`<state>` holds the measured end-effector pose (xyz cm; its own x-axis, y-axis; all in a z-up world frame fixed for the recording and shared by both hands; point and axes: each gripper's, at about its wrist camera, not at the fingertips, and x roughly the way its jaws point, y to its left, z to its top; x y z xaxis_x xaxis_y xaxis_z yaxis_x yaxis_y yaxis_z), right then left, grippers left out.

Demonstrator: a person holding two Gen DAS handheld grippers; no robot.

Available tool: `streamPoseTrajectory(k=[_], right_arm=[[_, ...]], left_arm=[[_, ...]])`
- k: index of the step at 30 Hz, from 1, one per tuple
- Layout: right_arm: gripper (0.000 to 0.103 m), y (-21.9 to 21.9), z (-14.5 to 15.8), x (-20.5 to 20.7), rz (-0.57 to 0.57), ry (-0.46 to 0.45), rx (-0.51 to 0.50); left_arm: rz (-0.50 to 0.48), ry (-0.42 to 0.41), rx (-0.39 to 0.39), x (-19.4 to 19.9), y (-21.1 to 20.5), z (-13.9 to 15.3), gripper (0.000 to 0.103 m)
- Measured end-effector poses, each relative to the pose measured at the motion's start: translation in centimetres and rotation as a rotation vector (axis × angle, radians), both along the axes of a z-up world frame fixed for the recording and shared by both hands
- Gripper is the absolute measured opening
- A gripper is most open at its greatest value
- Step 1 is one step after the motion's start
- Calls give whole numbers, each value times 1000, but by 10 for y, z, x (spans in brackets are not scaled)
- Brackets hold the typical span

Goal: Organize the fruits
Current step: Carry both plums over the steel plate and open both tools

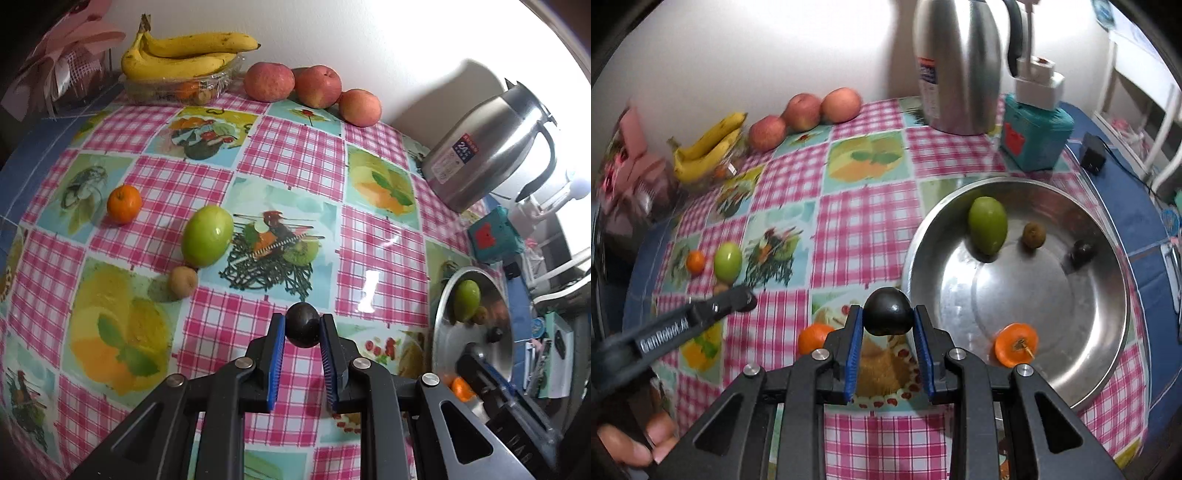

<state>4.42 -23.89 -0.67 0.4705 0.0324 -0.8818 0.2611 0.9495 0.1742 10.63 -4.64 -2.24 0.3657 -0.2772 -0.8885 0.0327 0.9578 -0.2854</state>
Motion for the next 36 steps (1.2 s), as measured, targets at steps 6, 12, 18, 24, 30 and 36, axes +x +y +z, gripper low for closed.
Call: streamPoseTrajectory(k=[6,12,18,24,30,36], right_arm=[[28,-24,-3,12,-76,33,26],[28,-53,-7,16,-134,58,4],[28,-94,-16,6,-222,86,3],[28,-123,-23,-11,-299,109,24],[29,-134,-22,-18,-333,128,24],[40,-135,-17,-20,-331,132,8]], left_arm=[[9,11,36,15,-9,-4,20],[-43,-9,65,24,-44,3,20],[-185,-50,83,14,-103,13,20],[-337,-52,131,-7,-156,6,20],[-373,-39,141,-18,-171,3,22],[-362,-25,146,-19,-169,2,35]])
